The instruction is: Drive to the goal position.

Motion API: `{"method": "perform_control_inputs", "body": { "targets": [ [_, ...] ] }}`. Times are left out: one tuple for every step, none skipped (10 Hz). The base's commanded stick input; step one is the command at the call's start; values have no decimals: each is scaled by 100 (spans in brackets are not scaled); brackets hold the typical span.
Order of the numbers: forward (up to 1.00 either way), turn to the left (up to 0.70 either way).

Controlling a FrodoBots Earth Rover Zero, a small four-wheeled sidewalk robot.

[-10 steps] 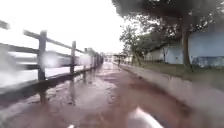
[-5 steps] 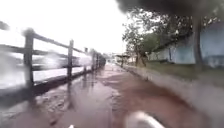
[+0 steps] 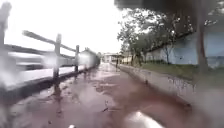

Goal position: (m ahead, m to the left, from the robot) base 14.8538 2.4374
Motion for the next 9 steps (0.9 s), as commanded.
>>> {"method": "perform_control_inputs", "body": {
  "targets": [
    [100, 0],
    [100, 0],
    [100, 0],
    [100, 0],
    [100, 0],
    [100, 0],
    [100, 0],
    [100, -4],
    [100, -9]
  ]
}}
